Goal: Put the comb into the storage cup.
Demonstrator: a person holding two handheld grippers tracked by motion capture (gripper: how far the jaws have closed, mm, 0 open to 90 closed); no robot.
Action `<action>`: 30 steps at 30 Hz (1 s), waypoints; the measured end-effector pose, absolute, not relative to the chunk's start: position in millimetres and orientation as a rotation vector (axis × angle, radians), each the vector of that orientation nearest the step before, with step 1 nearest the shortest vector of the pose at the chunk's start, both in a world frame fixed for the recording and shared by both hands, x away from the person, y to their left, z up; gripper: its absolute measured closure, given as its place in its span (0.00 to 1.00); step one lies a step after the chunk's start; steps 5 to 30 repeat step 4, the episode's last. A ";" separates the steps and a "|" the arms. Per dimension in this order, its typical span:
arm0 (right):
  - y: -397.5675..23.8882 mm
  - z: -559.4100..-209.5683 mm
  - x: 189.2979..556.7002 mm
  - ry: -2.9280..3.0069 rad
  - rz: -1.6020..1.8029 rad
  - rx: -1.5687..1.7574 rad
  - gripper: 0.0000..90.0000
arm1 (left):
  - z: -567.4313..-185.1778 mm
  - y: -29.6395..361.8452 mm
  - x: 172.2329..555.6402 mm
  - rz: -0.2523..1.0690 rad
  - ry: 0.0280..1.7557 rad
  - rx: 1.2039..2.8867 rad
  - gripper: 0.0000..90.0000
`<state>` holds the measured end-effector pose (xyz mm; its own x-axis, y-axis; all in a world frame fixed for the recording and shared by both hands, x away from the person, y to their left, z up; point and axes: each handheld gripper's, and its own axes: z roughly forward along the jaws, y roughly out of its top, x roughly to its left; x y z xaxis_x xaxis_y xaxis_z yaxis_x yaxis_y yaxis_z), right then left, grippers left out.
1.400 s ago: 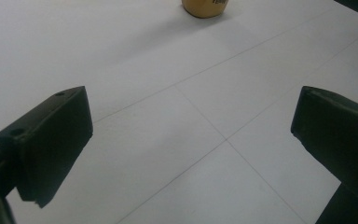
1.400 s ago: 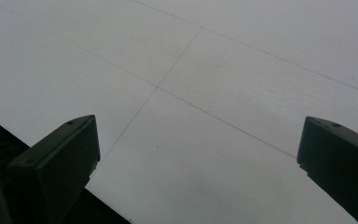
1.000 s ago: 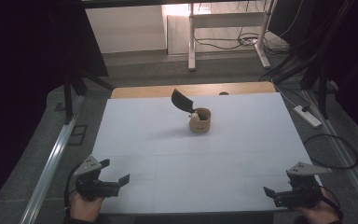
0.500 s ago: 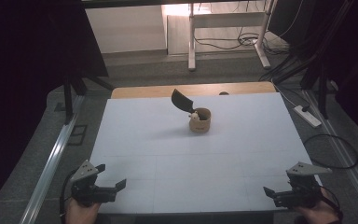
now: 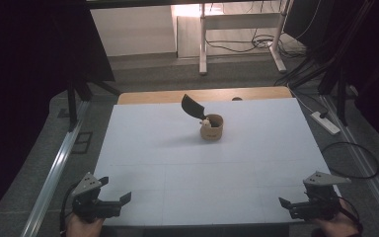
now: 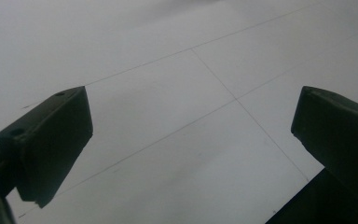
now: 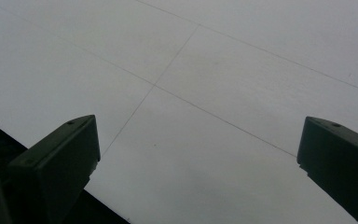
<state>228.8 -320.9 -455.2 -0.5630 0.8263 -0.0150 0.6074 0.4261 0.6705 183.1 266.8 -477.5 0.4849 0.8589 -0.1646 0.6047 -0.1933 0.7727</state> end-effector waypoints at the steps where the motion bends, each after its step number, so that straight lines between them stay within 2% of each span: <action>1: -320.8 -455.2 228.8 2.342 0.890 1.229 0.00 | -477.5 266.9 183.3 0.386 1.215 1.904 0.00; 30: -320.9 -455.8 229.4 2.343 0.883 1.230 0.00 | -477.6 266.7 184.2 0.381 1.218 1.901 0.00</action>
